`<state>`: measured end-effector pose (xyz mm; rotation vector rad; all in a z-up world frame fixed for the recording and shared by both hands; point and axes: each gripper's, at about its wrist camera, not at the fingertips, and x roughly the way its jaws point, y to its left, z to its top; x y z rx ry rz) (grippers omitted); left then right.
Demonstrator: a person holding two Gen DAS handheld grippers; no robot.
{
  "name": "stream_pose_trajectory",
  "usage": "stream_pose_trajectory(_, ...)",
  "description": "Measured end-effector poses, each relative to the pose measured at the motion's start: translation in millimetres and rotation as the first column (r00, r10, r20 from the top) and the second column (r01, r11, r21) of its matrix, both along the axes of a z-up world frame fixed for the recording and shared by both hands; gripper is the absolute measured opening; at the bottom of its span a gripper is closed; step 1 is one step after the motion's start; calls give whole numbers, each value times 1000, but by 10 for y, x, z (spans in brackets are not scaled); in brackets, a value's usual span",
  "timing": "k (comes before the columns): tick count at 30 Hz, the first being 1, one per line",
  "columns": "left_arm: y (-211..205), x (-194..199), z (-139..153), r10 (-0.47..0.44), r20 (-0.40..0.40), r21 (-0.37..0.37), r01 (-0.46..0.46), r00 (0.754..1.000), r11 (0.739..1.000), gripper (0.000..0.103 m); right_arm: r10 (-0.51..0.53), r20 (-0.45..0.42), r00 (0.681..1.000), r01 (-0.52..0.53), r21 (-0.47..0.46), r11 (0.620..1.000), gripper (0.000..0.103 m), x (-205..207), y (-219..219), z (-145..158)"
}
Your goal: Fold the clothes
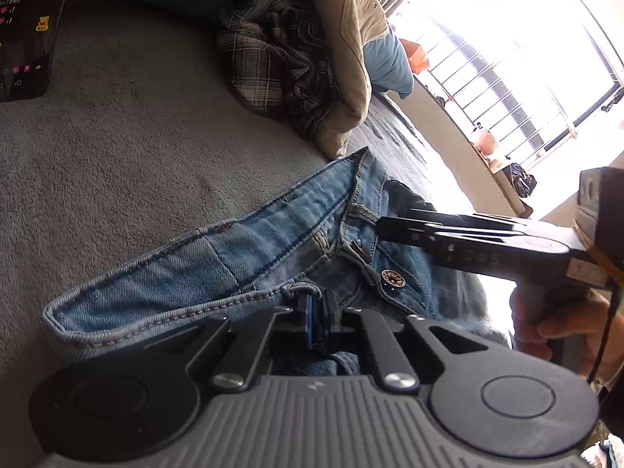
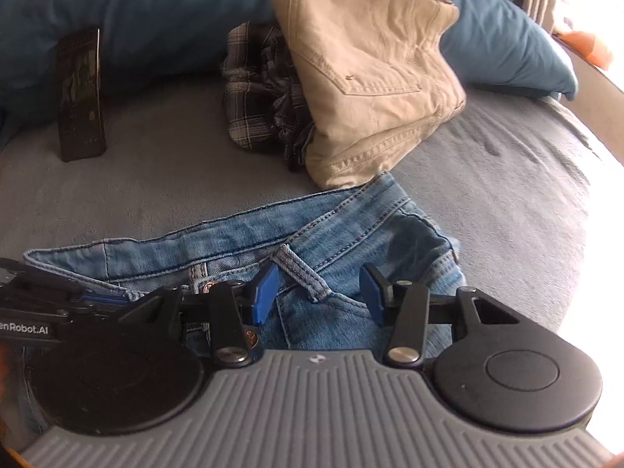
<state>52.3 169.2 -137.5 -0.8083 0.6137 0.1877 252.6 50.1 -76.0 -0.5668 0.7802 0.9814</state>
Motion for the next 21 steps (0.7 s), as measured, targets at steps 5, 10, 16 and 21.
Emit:
stream_pose_trajectory(5,10,-23,-4,-9,15,-3,9,1000,1000,9,26,-57,998,-29,-53,998,41,94,162,-159)
stream_pose_trajectory(10,39,-6,-20,-21,28,-23,21,999,1000,11,-12,-20,1000,11,-53,999,14,-25,211,-180)
stream_pose_trajectory(16,-3,-35,33,2,47,50,-5,999,999,3,-69,160,985,72,-11,997,4,-312,222,-121)
stream_pose_trajectory(21,97,-126,161,32,96,63,-38,995,997,3,-127,155,980,118,64,991,4,-260,223,-31)
